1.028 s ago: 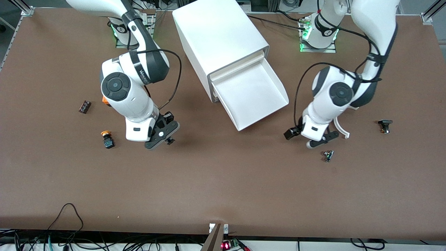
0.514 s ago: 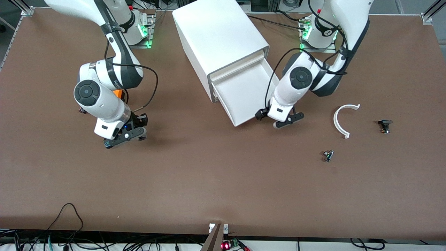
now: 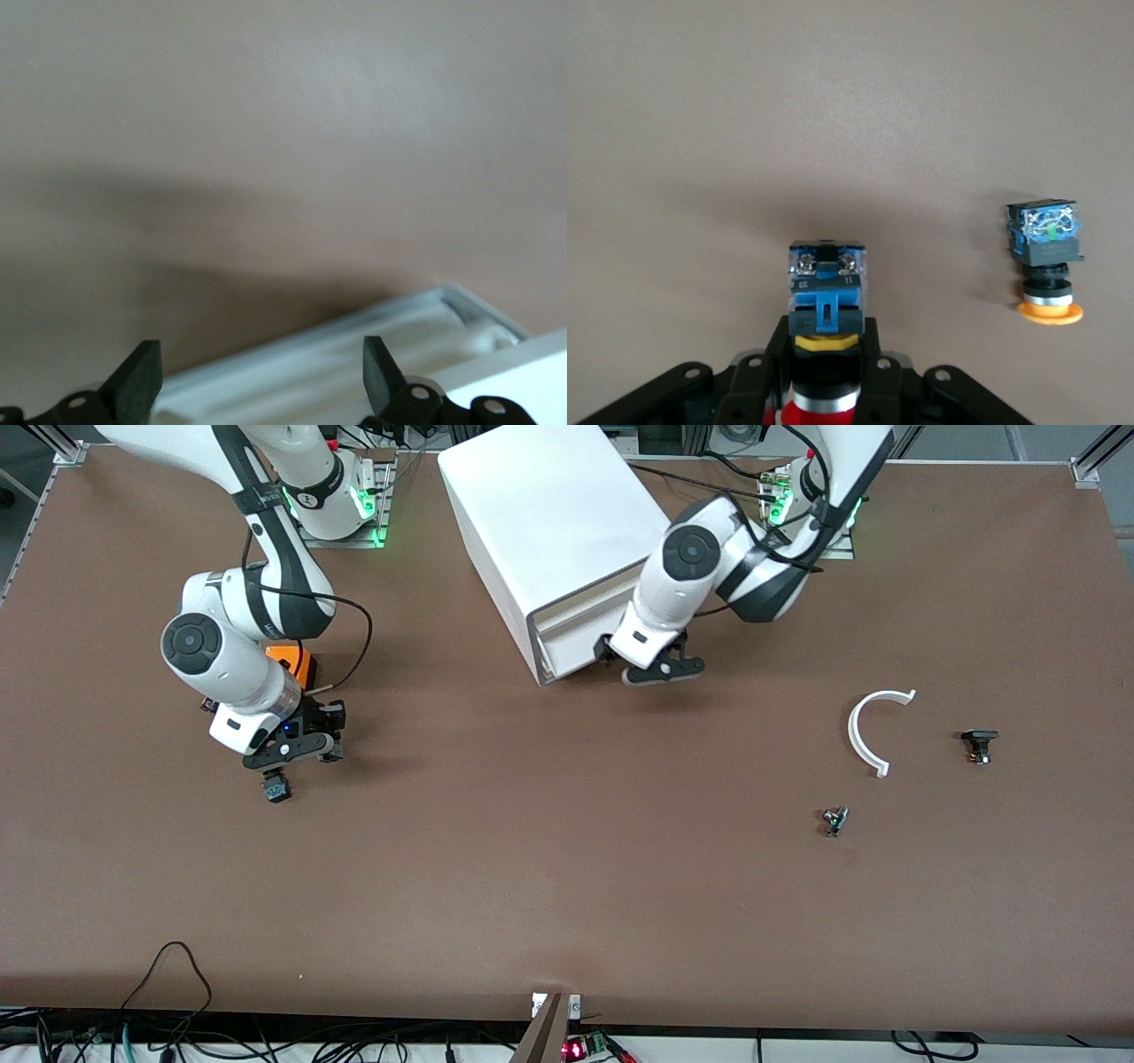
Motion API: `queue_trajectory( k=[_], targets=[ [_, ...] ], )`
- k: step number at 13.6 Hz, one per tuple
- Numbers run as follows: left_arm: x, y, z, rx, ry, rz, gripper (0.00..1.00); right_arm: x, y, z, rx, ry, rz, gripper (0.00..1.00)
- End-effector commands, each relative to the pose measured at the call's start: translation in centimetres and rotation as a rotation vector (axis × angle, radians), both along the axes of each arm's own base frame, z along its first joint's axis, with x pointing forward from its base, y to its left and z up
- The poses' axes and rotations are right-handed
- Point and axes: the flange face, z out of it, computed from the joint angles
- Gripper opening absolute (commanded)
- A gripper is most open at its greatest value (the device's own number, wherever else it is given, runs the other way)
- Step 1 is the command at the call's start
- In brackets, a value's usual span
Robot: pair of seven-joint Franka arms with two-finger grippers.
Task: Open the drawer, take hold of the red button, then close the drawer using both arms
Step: 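Push the open drawer shut into the cabinet with the left gripper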
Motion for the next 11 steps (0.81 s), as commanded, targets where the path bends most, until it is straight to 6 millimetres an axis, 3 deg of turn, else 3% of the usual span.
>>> queue_trajectory(
  k=[1,3,4,5,6,7,10,11],
  targets=[
    [-2.3,-1.1,0.6,0.014,-0.009,-0.058,1.00,-1.3,-0.2,-2.8,0.007,-0.032,-0.025,0.26],
    [-2.8,-1.7,0.8,0.008,-0.011,-0.072,1.00,-1.3,-0.6,-4.1,0.006,-0.037,-0.048,0.26],
    [-2.5,-1.6,1.0,0.000,-0.022,-0.072,1.00,-1.3,-0.6,-4.3,0.006,-0.034,-0.051,0.31],
    [-1.7,-1.3,1.2,-0.001,-0.034,-0.064,1.00,-1.3,-0.6,-4.3,0.005,-0.027,-0.065,0.50],
    [-0.4,-0.2,1.5,-0.001,-0.043,-0.035,1.00,-1.1,-0.4,-4.1,0.007,-0.030,-0.097,0.86],
    [2.1,1.8,2.8,-0.008,-0.076,0.018,1.00,-0.9,-0.4,-3.6,0.008,-0.030,-0.117,1.00],
    [10.4,9.4,7.6,-0.005,-0.201,0.162,1.00,-0.1,1.0,-0.9,0.002,0.026,-0.189,1.00],
    [11.6,10.9,9.4,0.000,-0.239,0.120,1.00,0.4,1.4,0.6,-0.001,0.046,-0.202,1.00]
  ],
)
